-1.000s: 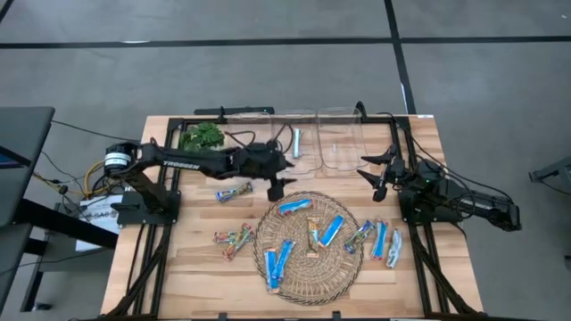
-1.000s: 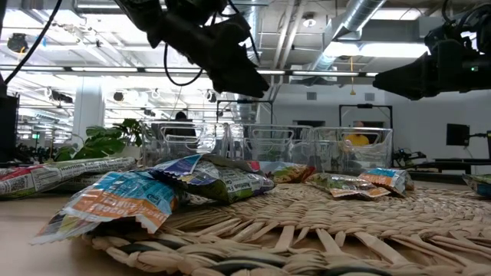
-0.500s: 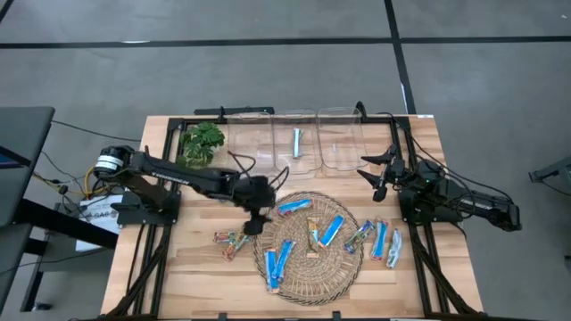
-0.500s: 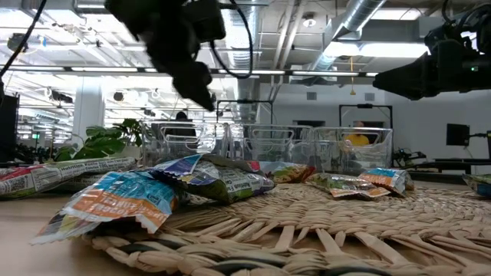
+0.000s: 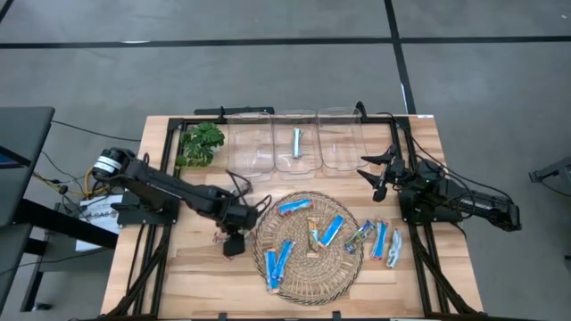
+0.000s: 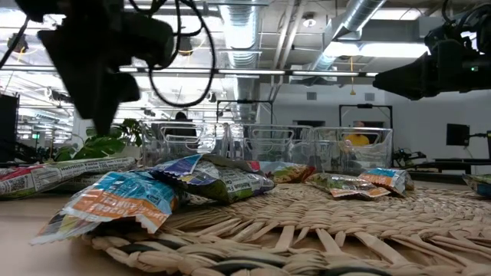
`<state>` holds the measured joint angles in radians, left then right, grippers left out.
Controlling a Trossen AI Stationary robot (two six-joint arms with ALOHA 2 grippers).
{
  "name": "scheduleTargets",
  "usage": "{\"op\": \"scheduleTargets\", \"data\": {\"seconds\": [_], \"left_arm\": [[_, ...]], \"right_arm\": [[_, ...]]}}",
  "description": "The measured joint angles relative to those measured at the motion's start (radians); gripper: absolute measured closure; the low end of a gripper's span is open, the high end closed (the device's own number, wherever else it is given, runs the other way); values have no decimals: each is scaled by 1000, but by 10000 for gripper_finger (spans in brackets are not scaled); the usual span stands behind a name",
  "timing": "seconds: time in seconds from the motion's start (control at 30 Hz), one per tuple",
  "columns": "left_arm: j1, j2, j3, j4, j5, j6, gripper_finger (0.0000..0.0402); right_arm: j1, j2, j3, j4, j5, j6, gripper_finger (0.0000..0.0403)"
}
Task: Pick and place Granola Bars by type
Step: Put the red granola bar into the left transparent bin
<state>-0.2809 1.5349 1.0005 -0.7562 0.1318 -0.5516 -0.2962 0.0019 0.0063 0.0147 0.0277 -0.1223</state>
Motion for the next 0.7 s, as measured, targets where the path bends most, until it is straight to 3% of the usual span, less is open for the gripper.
{"op": "scheduleTargets", "data": {"seconds": [0.27,0.53,0.7], "left_arm": [[-46,1,-22,-63,-69,-222,173],[-82,4,-24,-40,-79,-260,173],[-103,4,-24,-34,-139,-283,173]], "right_arm": [[0,0,0,0,0,0,188],[0,0,0,0,0,0,188],[0,0,0,0,0,0,188]]}}
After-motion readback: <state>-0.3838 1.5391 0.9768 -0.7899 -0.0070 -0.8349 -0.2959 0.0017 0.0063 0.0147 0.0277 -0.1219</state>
